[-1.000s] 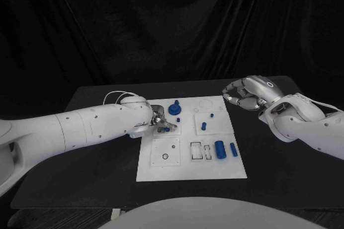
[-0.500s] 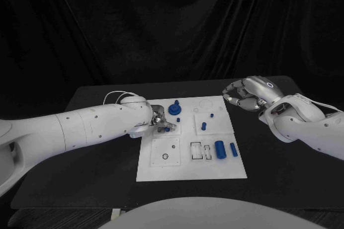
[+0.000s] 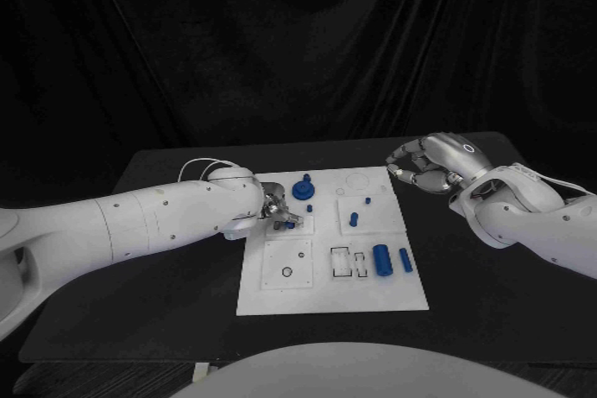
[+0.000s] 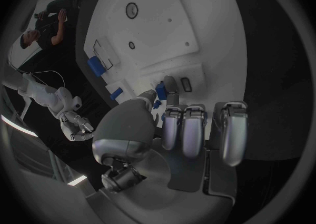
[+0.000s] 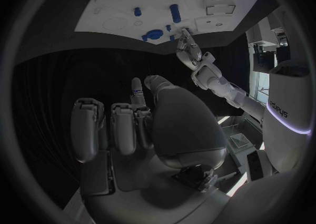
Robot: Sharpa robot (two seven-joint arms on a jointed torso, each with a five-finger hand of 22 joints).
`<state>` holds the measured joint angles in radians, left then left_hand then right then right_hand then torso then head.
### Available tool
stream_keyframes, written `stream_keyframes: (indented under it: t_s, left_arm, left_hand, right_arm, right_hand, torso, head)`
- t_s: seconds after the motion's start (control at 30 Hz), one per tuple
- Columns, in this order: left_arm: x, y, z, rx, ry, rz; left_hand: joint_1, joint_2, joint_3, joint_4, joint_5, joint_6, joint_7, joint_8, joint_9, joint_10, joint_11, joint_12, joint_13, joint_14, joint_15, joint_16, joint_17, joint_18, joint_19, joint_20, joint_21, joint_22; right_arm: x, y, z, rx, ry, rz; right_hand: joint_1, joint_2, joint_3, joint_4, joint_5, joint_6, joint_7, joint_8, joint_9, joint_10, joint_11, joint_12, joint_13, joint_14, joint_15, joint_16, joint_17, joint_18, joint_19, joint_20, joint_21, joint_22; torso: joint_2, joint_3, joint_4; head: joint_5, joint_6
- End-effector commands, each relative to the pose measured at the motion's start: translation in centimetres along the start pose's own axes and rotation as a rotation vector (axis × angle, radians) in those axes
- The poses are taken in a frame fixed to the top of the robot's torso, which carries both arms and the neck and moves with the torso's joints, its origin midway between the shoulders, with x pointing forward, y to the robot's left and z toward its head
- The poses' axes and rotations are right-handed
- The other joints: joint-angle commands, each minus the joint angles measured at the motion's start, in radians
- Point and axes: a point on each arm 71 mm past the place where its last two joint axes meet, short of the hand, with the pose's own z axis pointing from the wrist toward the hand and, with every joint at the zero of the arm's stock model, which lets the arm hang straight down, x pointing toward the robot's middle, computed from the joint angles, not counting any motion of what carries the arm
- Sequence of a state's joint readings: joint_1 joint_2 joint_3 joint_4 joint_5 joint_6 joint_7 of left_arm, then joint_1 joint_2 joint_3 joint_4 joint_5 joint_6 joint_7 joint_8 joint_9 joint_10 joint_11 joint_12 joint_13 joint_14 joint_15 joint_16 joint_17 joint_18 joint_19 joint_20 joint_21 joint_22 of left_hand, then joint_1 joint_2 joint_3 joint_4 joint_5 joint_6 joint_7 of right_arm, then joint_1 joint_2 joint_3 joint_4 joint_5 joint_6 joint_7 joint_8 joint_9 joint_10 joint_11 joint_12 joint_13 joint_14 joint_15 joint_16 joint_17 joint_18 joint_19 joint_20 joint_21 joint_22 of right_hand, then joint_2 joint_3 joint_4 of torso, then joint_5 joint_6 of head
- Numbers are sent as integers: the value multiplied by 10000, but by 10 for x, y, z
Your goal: Assemble the parts on the task board
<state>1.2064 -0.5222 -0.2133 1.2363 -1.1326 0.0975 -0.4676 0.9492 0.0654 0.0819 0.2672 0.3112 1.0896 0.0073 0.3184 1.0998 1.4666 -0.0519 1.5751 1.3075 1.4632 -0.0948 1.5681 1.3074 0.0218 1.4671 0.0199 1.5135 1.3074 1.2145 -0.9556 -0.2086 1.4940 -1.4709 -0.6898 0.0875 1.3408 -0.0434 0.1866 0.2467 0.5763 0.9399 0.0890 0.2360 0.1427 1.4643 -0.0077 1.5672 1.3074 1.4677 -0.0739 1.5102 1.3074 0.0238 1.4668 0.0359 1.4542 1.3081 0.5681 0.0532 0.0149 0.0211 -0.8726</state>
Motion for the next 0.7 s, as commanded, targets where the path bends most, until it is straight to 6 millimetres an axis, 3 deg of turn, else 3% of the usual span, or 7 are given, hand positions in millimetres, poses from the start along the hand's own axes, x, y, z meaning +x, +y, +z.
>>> stream_keyframes:
  t_s: [0.03, 0.2, 0.23, 0.4, 0.43, 0.53, 0.7]
  left_arm:
    - [2, -2, 0, 177, 17, -46]
    - [2, -3, -1, 228, -50, -81]
    - [2, -3, -1, 237, -65, -89]
    - [2, -3, -1, 231, -87, -100]
    - [2, -3, -1, 227, -92, -103]
    - [2, -3, -1, 199, -103, -111]
    - [1, -1, -2, 160, -153, -144]
  left_hand:
    - [43, -69, -50, 27, -80, -5, -1, -26, 42, 1042, -63, -43, 2632, 1076, -66, 27, 2634, -30, 550, -63, -25, 2305]
    - [36, -140, -109, 68, -336, 37, -16, 36, 127, 1042, -75, -43, 2632, 1076, -75, 27, 2634, -30, 551, -69, -29, 2309]
    - [22, -172, -156, 102, -552, 18, -12, 48, 170, 1042, -77, -43, 2632, 1076, -78, 27, 2634, -31, 556, -73, -26, 2314]
    - [-40, -209, -265, 167, -915, -51, 8, 13, 206, 1042, -63, -43, 2632, 1076, -72, 27, 2634, -31, 556, -72, -33, 2318]
    - [-174, -187, -381, 202, -1489, -114, 38, -72, 175, 1042, -45, -43, 2632, 1076, -60, 27, 2634, -29, 552, -66, -43, 2317]
    - [-352, -130, -591, 209, -2073, -181, 100, -301, 32, 1042, 5, -43, 2632, 1076, -21, 27, 2634, -28, 551, -31, -54, 2323]
    - [-547, -72, -814, 224, -2428, -186, 153, -541, -177, 1042, 51, -43, 2632, 1076, 19, 27, 2634, -29, 556, 6, -58, 2331]
  right_arm:
    - [1, -2, -1, 159, 22, -6]
    - [1, -2, -1, 174, 25, -8]
    - [1, -2, -1, 175, 26, -8]
    - [1, -2, -1, 180, 33, -5]
    - [1, -2, -1, 182, 34, -5]
    - [1, -2, -1, 191, 39, -7]
    - [1, -2, -1, 203, 52, -6]
  right_hand:
    - [78, 17, 80, 6, 36, -47, 51, -68, -5, 1065, 73, 35, 2634, 765, 71, -66, 1271, 82, 507, 67, -56, 2204]
    - [78, 17, 80, 6, 36, -47, 51, -68, -5, 1065, 73, 35, 2634, 765, 71, -66, 1271, 82, 507, 67, -56, 2204]
    - [78, 17, 80, 6, 36, -47, 51, -68, -5, 1065, 73, 35, 2634, 765, 71, -66, 1271, 82, 507, 67, -56, 2204]
    - [78, 17, 80, 6, 36, -47, 51, -68, -5, 1065, 73, 35, 2634, 765, 71, -66, 1271, 82, 507, 67, -56, 2204]
    - [78, 17, 80, 6, 36, -47, 51, -68, -5, 1065, 73, 35, 2634, 765, 71, -66, 1271, 82, 507, 67, -56, 2204]
    - [75, 12, 82, 6, 41, -42, 52, -68, -2, 1065, 79, 35, 2634, 764, 75, -68, 1267, 84, 503, 68, -67, 2200]
    - [75, 12, 82, 6, 41, -42, 52, -68, -2, 1065, 79, 35, 2634, 764, 75, -68, 1267, 84, 503, 68, -67, 2200]
  torso:
    - [3, 1, 5]
    - [3, 2, 4]
    - [1, 1, 3]
    - [-7, -1, 2]
    - [-8, -1, 3]
    - [-7, 4, 1]
    - [-4, 4, 3]
  head:
    - [-9, 0]
    - [-6, 0]
    - [-8, 0]
    - [-11, 0]
    - [-9, 0]
    - [-3, 0]
    - [-13, 0]
